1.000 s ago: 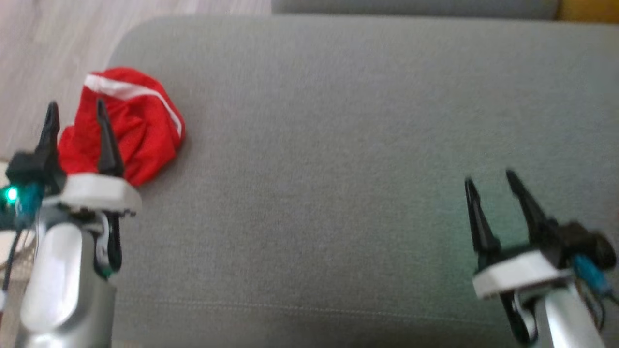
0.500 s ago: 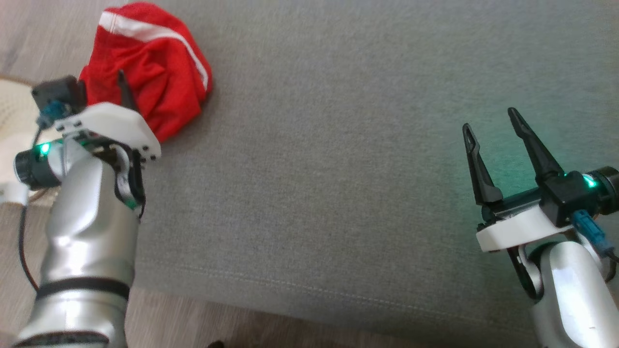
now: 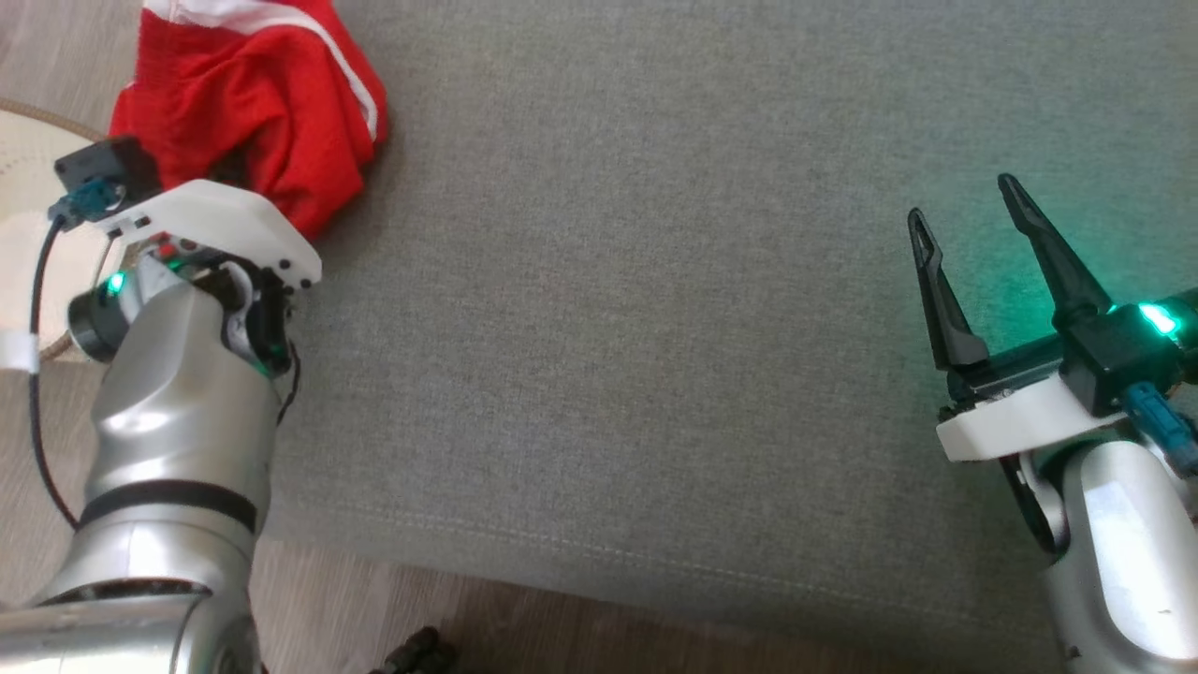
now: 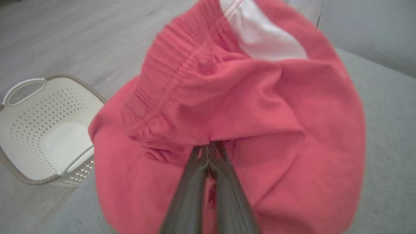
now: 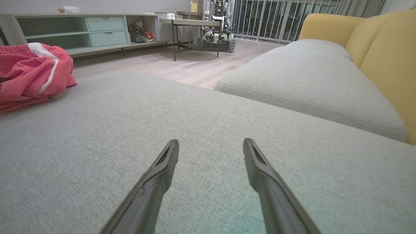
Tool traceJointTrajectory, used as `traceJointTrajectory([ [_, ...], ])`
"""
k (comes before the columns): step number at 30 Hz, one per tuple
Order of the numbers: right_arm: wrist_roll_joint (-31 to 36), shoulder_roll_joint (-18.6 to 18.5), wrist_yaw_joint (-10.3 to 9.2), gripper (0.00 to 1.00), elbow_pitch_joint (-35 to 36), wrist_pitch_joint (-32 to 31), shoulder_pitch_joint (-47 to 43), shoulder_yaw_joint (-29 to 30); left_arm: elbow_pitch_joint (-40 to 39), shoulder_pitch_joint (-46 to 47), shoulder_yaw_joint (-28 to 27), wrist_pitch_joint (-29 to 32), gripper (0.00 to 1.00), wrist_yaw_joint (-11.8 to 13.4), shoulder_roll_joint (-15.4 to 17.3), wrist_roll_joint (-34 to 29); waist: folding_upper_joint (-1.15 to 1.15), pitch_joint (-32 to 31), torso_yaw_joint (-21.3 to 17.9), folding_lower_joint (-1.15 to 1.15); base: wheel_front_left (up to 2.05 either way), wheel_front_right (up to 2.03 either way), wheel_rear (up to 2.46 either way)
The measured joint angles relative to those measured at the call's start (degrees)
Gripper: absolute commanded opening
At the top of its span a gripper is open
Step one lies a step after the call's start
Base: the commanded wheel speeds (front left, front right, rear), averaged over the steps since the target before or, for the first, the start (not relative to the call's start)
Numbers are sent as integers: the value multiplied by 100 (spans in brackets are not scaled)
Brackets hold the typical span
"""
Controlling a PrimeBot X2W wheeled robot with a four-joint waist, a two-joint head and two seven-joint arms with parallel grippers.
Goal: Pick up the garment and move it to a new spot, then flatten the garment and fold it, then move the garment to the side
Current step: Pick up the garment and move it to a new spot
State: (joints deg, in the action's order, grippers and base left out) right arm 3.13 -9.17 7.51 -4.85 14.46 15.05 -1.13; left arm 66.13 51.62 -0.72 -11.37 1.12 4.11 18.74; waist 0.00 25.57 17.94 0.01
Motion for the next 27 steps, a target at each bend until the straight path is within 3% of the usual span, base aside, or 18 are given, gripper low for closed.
traceJointTrajectory([
  [5,-16,156,0,100,-107,0,8,18,-468,17,190,-286,0,-41,272,-330,0,-272,-91,0,0,0,0],
  [9,-68,316,0,100,-102,0,-8,89,-1759,-63,187,-293,0,8,488,-593,0,-608,-201,0,0,0,0],
  [14,-187,485,0,100,-98,0,-169,222,-2824,-578,372,-294,0,-199,556,-821,0,-1106,-421,-1,0,0,0],
  [20,-325,572,0,100,-9,0,-435,377,-3624,-1053,713,-238,0,-398,631,-959,0,-1617,-945,-1,0,0,0],
  [27,-656,600,0,100,116,0,-589,442,-4558,-1235,1002,243,0,-525,424,-816,0,-1991,-1644,-1,0,0,0],
])
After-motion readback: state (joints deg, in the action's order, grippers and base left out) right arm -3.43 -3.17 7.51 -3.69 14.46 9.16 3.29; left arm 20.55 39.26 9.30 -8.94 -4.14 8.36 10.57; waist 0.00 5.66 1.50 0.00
